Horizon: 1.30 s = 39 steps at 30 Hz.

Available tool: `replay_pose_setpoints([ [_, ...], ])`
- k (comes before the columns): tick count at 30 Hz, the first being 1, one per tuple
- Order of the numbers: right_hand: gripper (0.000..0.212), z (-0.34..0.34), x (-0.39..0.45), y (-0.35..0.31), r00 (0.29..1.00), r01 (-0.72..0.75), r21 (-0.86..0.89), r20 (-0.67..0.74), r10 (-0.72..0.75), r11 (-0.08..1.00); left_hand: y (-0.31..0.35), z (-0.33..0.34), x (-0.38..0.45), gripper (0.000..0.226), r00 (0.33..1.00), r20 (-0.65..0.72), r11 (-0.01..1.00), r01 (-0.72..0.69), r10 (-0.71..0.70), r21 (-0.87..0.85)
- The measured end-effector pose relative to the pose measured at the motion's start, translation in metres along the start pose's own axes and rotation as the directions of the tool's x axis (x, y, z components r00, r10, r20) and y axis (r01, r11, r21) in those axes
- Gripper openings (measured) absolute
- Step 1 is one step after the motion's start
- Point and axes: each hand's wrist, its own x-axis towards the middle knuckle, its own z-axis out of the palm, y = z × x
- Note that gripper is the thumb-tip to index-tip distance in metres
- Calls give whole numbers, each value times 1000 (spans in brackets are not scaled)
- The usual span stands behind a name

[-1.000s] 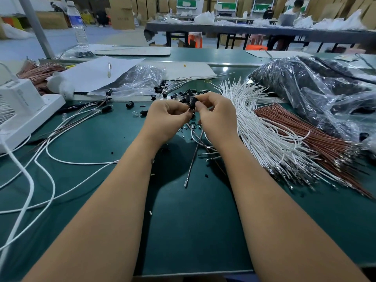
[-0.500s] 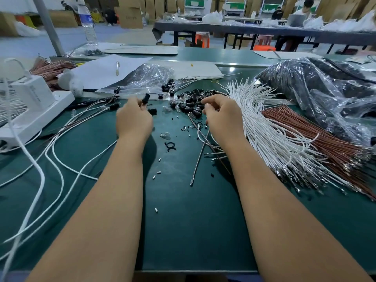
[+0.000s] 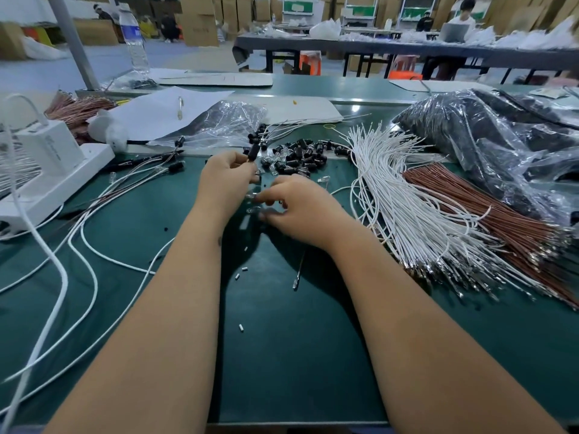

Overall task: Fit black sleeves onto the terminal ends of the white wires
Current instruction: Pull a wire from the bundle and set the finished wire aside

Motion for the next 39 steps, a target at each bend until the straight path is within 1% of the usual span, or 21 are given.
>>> replay_pose_setpoints([
  [2, 28, 2, 2, -4, 999, 12, -64, 37, -10, 998, -1, 2, 0, 17, 999, -21, 999, -34, 34, 18],
  [5, 22, 4, 2, -6, 1000, -1, -71, 7, 1, 997, 2, 7, -2, 19, 998, -8, 998, -62, 62, 15],
  [7, 24, 7, 2, -7, 1000, -4, -62, -7, 4, 998, 4, 12, -4, 20, 998, 11, 998, -59, 59, -12],
  [9, 29, 11, 3, -7, 1000, -18, -100, -24, 16, 995, 6, 14, -5, 21, 999, 17, 998, -48, 49, -30],
  [12, 27, 12, 5, -6, 999, -25, -112, -44, 20, 993, 5, 17, -5, 19, 1000, 18, 996, -16, 18, -91],
  [14, 22, 11, 5, -6, 998, -38, -63, -44, 36, 997, 5, 18, -4, 18, 1000, 9, 992, -9, 11, -127],
  [15, 18, 10, 4, -5, 996, -55, -9, -65, 55, 998, 4, 18, -3, 16, 1000, 4, 992, -10, 11, -127],
  [17, 9, 7, 3, -5, 975, -119, 149, -169, 144, 982, 3, 18, -2, 9, 1000, 10, 991, -10, 12, -130],
  [19, 3, 1, 2, -3, 911, -188, 312, -299, 285, 931, 3, 20, -2, 3, 999, 42, 992, -9, 14, -127],
  [21, 11, -6, 1, 2, 822, -223, 462, -384, 421, 858, 6, 23, -6, 3, 995, 100, 990, -3, 17, -141],
  [22, 13, -10, 0, 5, 779, -234, 541, -393, 489, 808, 8, 25, -9, 3, 990, 138, 987, -1, 23, -158],
  [24, 14, -18, -2, 12, 710, -239, 689, -356, 607, 684, 12, 30, -14, 5, 975, 218, 981, 0, 43, -193],
  [26, 14, -24, -4, 17, 673, -196, 818, -288, 681, 540, 15, 32, -18, 10, 959, 272, 980, -18, 73, -199],
  [28, 17, -28, -6, 19, 657, -118, 904, -240, 715, 412, 16, 34, -20, 14, 951, 294, 983, -49, 99, -174],
  [29, 20, -29, -6, 20, 654, -89, 926, -224, 723, 368, 17, 34, -20, 14, 950, 294, 985, -60, 106, -163],
  [31, 22, -30, -7, 20, 663, -65, 947, -195, 723, 315, 17, 34, -21, 15, 952, 284, 985, -69, 113, -161],
  [34, 22, -30, -7, 19, 691, -77, 953, -162, 705, 294, 16, 34, -21, 14, 953, 277, 985, -80, 121, -155],
  [37, 20, -30, -8, 18, 692, -98, 948, -154, 706, 303, 16, 34, -21, 13, 950, 283, 984, -94, 133, -149],
  [39, 20, -29, -7, 19, 686, -127, 949, -127, 716, 290, 16, 34, -21, 12, 951, 277, 984, -100, 139, -151],
])
